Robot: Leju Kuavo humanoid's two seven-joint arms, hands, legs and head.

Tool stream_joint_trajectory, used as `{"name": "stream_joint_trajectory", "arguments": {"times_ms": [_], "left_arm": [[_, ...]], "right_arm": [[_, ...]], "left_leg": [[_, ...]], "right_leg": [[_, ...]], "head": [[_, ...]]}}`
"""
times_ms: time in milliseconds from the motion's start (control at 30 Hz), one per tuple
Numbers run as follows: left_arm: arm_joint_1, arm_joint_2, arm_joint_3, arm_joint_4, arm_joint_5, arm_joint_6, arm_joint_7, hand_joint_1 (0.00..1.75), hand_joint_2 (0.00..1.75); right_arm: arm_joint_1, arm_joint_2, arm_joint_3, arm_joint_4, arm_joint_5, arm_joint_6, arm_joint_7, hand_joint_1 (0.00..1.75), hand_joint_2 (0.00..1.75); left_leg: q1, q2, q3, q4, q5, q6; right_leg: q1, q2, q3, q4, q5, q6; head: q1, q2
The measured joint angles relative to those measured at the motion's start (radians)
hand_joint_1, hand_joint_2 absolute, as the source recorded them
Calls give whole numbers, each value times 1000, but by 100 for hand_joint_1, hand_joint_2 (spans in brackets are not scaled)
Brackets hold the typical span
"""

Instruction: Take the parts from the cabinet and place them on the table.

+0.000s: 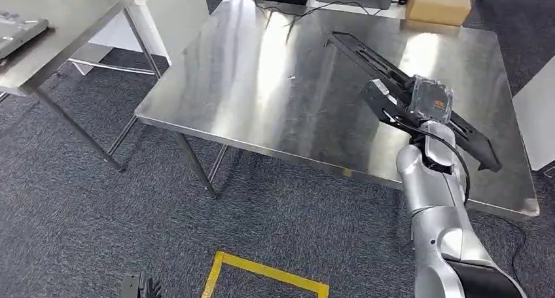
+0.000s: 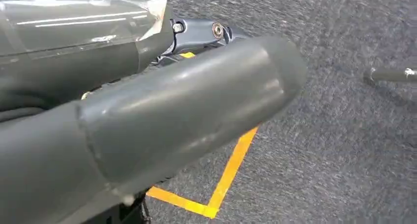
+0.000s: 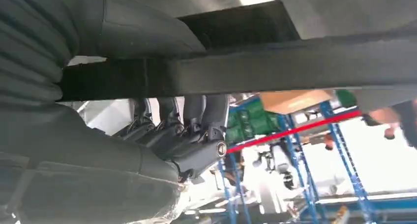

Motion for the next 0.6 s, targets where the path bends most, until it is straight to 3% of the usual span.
{"name": "stream_joint_trajectory", "arguments": {"times_ms": [67,100,133,167,233,267,300,333,400,433,467,500,567,600], "left_arm": [[1,0,4,0,-5,0,2,0,0],[1,0,7,0,-6,0,3,0,0],[1,0,7,0,-7,-1,3,0,0],[1,0,8,0,-8,-2,3,0,0],[1,0,9,0,-10,-2,4,0,0],[0,5,10,0,-13,-2,5,0,0],[1,3,10,0,-17,-2,6,0,0],[-2,3,11,0,-18,-1,6,0,0],[-2,2,11,0,-21,-1,8,0,0],[-2,0,12,-1,-24,-1,9,0,0],[-2,0,13,-1,-26,-1,9,0,0],[-3,0,14,-1,-26,-1,9,0,0],[-4,-2,16,-1,-29,-1,10,0,0],[-3,-3,16,-1,-29,-1,10,0,0]], "right_arm": [[3,0,0,4,1,0,0,175,175],[6,0,0,7,1,0,0,175,175],[10,0,-1,8,1,0,0,175,175],[14,0,-1,8,3,-1,0,175,175],[15,1,-3,8,6,-1,0,175,175],[18,1,-6,8,9,-2,0,175,175],[17,1,-7,9,11,-3,0,175,175],[19,0,-9,8,13,-4,0,175,175],[27,0,-16,8,17,-4,0,175,175],[28,0,-21,7,17,-4,1,175,175],[26,-1,-23,7,18,-5,1,175,175],[24,0,-23,7,18,-5,0,175,175],[29,-1,-25,7,24,-4,0,175,175],[36,-2,-28,7,26,-3,0,175,175]], "left_leg": [[-1,-7,-99,163,-58,1],[-1,-7,-140,211,-61,4],[-2,-7,-155,209,-40,11],[-6,-8,-148,156,16,21],[-18,-17,-89,-22,138,49],[-27,-32,-63,-77,153,70],[-29,-28,-59,-90,146,73],[-35,-28,-52,-102,134,74],[-40,-22,-44,-119,129,80],[-34,-23,-24,-134,132,81],[-34,-23,-11,-143,132,81],[-33,-21,-6,-144,131,84],[-34,-20,1,-143,124,84],[-34,-20,5,-143,119,83]], "right_leg": [[9,7,8,0,-9,-12],[13,11,13,0,-13,-18],[17,15,19,0,-18,-23],[21,20,30,0,-25,-27],[25,27,48,-1,-38,-26],[22,28,52,-4,-43,-25],[34,33,50,-5,-47,-19],[23,34,49,-7,-49,-15],[28,32,57,0,-35,6],[30,28,53,1,-47,5],[26,12,44,24,-60,1],[27,4,18,73,-78,2],[27,3,-77,234,-134,0],[26,3,-114,285,-143,6]], "head": [[-2,0],[-1,0],[-1,0],[-1,0],[-2,0],[3,0],[5,0],[0,0],[-2,0],[0,0],[-1,0],[1,0],[1,0],[0,0]]}}
